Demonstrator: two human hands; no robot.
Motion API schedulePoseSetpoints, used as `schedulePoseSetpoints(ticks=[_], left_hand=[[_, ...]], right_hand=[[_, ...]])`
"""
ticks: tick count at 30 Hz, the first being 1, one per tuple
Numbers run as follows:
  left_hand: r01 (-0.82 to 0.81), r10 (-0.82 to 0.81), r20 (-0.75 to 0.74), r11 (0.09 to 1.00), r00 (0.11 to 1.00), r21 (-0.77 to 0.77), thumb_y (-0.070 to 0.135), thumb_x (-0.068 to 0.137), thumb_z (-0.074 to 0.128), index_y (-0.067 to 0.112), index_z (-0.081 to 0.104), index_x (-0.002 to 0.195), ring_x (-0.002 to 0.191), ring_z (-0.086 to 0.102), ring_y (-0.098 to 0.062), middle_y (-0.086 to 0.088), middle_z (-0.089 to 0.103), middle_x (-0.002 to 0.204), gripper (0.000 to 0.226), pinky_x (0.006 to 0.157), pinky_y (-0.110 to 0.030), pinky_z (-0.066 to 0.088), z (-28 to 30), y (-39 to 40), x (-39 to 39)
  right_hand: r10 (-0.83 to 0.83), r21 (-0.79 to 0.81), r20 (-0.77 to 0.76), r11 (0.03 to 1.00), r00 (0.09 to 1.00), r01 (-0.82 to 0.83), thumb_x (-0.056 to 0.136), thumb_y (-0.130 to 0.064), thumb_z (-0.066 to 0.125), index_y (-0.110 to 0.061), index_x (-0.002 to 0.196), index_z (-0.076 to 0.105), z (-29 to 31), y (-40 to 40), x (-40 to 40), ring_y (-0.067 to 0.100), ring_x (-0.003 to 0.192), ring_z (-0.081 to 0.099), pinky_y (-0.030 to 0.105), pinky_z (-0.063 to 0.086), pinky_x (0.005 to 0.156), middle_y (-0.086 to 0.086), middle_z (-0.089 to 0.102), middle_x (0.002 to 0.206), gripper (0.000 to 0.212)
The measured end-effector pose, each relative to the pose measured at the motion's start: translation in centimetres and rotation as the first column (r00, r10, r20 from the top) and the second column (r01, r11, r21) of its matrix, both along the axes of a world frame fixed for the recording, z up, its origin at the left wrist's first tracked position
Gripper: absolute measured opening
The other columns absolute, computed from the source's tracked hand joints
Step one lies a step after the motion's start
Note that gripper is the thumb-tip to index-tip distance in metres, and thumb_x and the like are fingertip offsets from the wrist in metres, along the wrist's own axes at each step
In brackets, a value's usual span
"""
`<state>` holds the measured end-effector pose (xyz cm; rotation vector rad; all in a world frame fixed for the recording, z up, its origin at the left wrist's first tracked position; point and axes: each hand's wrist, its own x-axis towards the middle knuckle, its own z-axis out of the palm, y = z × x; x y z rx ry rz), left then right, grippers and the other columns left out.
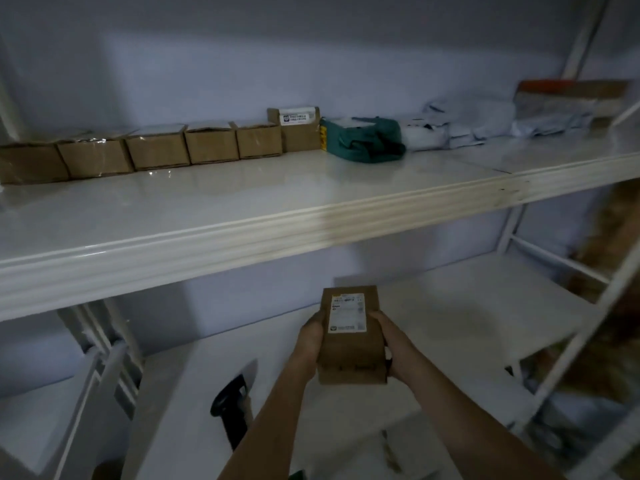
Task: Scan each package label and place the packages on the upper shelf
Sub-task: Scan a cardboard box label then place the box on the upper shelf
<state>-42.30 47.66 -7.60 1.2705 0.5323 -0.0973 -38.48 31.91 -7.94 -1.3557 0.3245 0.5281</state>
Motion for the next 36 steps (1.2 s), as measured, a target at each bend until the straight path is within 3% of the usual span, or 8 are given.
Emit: schedulePoseSetpoints(ticks=[5, 9, 12, 15, 19, 23, 28, 36], left_hand=[[0.072, -0.04, 0.122, 0.96, 0.992, -0.27, 0.036, 0.099, 0.047, 0.014, 0.074, 0.097, 0.068, 0.075, -0.022, -0.01, 0.078, 0.088, 0.036, 0.052, -0.026, 0.057, 1.9, -5.6, 0.9], [0.174, -0.153, 0.137, 0.973, 0.979, -0.155, 0.042, 0.094, 0.057, 0.02, 0.076, 0.097, 0.072, 0.075, -0.021, -0.007, 0.078, 0.092, 0.029, 0.054, -0.026, 0.057, 2.8, -10.6, 2.3], [0.25, -0.252, 0.13, 0.968, 0.959, 0.032, 0.061, 0.088, 0.054, 0.028, 0.071, 0.109, 0.087, 0.073, -0.023, -0.002, 0.076, 0.098, 0.042, 0.071, -0.033, 0.06, 4.0, -15.3, 2.8], [0.287, -0.314, 0.198, 0.945, 0.929, 0.156, 0.065, 0.083, 0.046, 0.035, 0.063, 0.115, 0.098, 0.066, -0.021, 0.0, 0.069, 0.111, 0.047, 0.089, -0.041, 0.056, 5.7, -20.1, 3.0], [0.297, -0.342, 0.271, 0.935, 0.9, 0.194, 0.06, 0.085, 0.046, 0.035, 0.058, 0.123, 0.099, 0.063, -0.017, 0.001, 0.065, 0.117, 0.047, 0.08, -0.033, 0.054, 9.1, -27.0, 4.3], [0.283, -0.353, 0.331, 0.928, 0.875, 0.242, 0.056, 0.087, 0.047, 0.029, 0.047, 0.141, 0.109, 0.061, -0.021, -0.003, 0.06, 0.13, 0.06, 0.09, -0.038, 0.054, 12.7, -34.7, 6.6], [0.249, -0.336, 0.463, 0.938, 0.821, 0.239, 0.052, 0.09, 0.048, 0.033, 0.056, 0.128, 0.099, 0.065, -0.014, 0.004, 0.066, 0.114, 0.043, 0.08, -0.03, 0.057, 17.5, -43.7, 8.2], [0.165, -0.366, 0.61, 0.918, 0.703, 0.36, 0.054, 0.08, 0.05, 0.034, 0.055, 0.131, 0.107, 0.061, -0.016, 0.003, 0.063, 0.122, 0.055, 0.091, -0.036, 0.052, 25.6, -52.6, 13.2]], right_hand=[[-0.254, 0.038, 0.053, 0.967, 0.966, 0.252, 0.093, -0.051, 0.059, -0.029, 0.064, 0.08, 3.0, -5.5, -0.9, 0.022, 0.052, 0.072, 0.027, 0.055, 0.045, 0.002, 0.075, 0.064, 0.042], [-0.343, 0.031, 0.135, 0.939, 0.929, 0.342, 0.095, -0.05, 0.056, -0.022, 0.098, 0.08, 4.9, -10.6, -1.9, 0.029, 0.075, 0.076, 0.032, 0.06, 0.062, 0.011, 0.079, 0.092, 0.037], [-0.367, -0.03, 0.236, 0.923, 0.9, 0.384, 0.099, -0.045, 0.051, -0.019, 0.115, 0.073, 6.1, -14.5, -2.1, 0.035, 0.094, 0.071, 0.039, 0.059, 0.083, 0.014, 0.076, 0.103, 0.038], [-0.384, -0.042, 0.29, 0.91, 0.876, 0.413, 0.098, -0.046, 0.051, -0.019, 0.112, 0.074, 7.8, -19.0, -1.9, 0.036, 0.094, 0.071, 0.039, 0.06, 0.081, 0.015, 0.077, 0.101, 0.038], [-0.436, -0.009, 0.329, 0.885, 0.837, 0.465, 0.097, -0.044, 0.052, -0.021, 0.108, 0.074, 10.6, -25.6, -0.7, 0.031, 0.087, 0.072, 0.033, 0.06, 0.07, 0.013, 0.076, 0.098, 0.033], [-0.44, -0.007, 0.389, 0.877, 0.809, 0.48, 0.094, -0.05, 0.057, -0.023, 0.107, 0.074, 14.4, -32.8, 1.6, 0.031, 0.094, 0.071, 0.046, 0.059, 0.09, 0.01, 0.075, 0.1, 0.034], [-0.468, -0.038, 0.471, 0.836, 0.748, 0.547, 0.094, -0.043, 0.055, -0.021, 0.093, 0.071, 19.5, -42.1, 4.0, 0.028, 0.091, 0.068, 0.045, 0.057, 0.091, 0.008, 0.072, 0.097, 0.027], [-0.526, 0.104, 0.633, 0.785, 0.568, 0.611, 0.088, -0.05, 0.054, -0.025, 0.114, 0.069, 26.1, -50.9, 8.3, 0.022, 0.093, 0.068, 0.038, 0.056, 0.076, 0.001, 0.072, 0.104, 0.039]])
